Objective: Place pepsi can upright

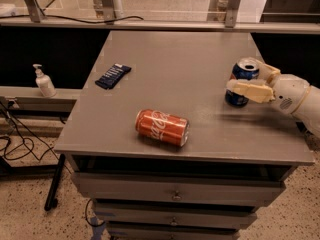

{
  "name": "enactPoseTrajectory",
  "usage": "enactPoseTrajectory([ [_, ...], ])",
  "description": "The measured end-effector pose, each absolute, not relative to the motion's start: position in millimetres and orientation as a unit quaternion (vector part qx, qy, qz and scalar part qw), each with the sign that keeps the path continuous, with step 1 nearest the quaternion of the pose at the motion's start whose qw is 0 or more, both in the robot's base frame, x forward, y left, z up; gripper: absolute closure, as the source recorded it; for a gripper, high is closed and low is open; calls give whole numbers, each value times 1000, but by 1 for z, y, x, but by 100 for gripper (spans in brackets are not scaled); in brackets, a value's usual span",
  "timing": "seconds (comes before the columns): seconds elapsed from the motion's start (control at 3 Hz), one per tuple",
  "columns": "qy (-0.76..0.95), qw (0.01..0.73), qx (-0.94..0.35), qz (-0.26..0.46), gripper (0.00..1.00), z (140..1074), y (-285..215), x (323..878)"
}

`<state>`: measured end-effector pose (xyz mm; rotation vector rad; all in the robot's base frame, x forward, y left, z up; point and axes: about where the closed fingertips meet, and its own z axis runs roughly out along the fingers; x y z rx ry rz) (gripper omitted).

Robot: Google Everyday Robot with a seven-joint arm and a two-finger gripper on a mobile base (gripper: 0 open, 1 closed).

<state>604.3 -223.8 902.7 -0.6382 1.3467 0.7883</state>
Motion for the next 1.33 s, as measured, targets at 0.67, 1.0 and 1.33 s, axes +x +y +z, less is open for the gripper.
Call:
enactPoseTrajectory([
  [0.67,617,681,-268,289,0,930,-263,587],
  [1.0,624,704,-260,220,0,975,-311,556],
  [1.33,624,705,-259,213,0,980,-315,552],
])
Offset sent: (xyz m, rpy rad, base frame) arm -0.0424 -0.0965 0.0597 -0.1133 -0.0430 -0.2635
